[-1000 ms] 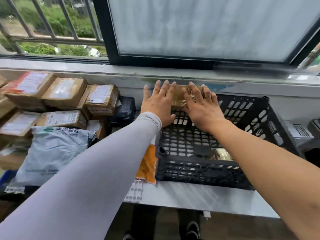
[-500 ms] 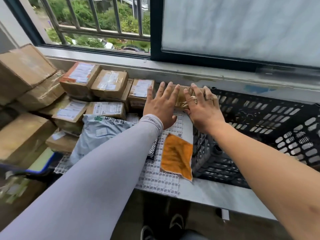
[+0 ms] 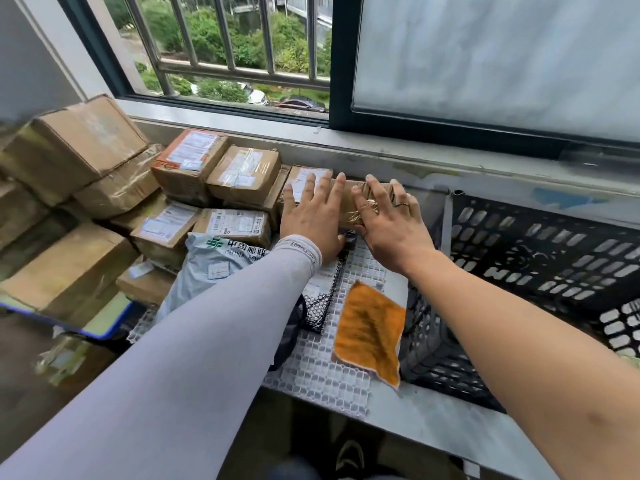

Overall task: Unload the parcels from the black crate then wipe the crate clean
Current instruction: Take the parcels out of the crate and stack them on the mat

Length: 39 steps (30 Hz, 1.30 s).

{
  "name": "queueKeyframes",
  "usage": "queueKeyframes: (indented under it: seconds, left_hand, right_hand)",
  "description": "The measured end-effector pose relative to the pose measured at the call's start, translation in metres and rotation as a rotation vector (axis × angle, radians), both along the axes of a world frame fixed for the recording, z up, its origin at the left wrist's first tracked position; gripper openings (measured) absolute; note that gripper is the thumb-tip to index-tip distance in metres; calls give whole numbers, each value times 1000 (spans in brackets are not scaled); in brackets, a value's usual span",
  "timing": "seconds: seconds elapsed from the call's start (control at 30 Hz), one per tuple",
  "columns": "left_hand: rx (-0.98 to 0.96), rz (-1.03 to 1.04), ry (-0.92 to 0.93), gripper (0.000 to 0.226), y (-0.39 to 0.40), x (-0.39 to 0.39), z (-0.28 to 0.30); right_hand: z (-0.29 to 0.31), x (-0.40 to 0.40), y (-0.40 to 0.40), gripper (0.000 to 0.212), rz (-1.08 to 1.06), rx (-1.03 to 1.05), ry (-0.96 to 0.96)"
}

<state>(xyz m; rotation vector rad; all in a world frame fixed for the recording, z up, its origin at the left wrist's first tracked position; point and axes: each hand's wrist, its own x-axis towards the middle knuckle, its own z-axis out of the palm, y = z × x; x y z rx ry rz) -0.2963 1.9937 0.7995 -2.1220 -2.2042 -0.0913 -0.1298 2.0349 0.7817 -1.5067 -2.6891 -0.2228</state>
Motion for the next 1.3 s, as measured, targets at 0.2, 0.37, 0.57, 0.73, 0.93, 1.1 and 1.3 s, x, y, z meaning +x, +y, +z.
queueKeyframes:
  seconds: [0.2, 0.37, 0.57, 0.73, 0.93, 1.1, 1.3]
  left_hand:
    - [-37, 0, 26, 111, 8, -19, -7]
    - [8, -60, -1, 111, 30, -50, -10]
    - [-3, -151, -4, 110, 44, -106, -17]
    - [-78, -177, -16, 115, 49, -171, -26]
    - [-75, -263, -131, 122, 61, -224, -30]
    - [-46, -386, -104, 120, 56, -252, -37]
    - [27, -409, -114, 105, 46, -265, -36]
  right_hand:
    - [-4, -11, 9, 67, -19, -12, 6]
    - [-2, -36, 16, 69, -69, -8, 1]
    - [-5, -88, 15, 67, -157, -68, 15]
    - [-10, -140, 12, 68, -177, -59, -11]
    - [-19, -194, 5, 71, -186, -54, 11]
    - [-27, -221, -9, 70, -156, 47, 18]
    - [-24, -232, -23, 70, -83, 159, 20]
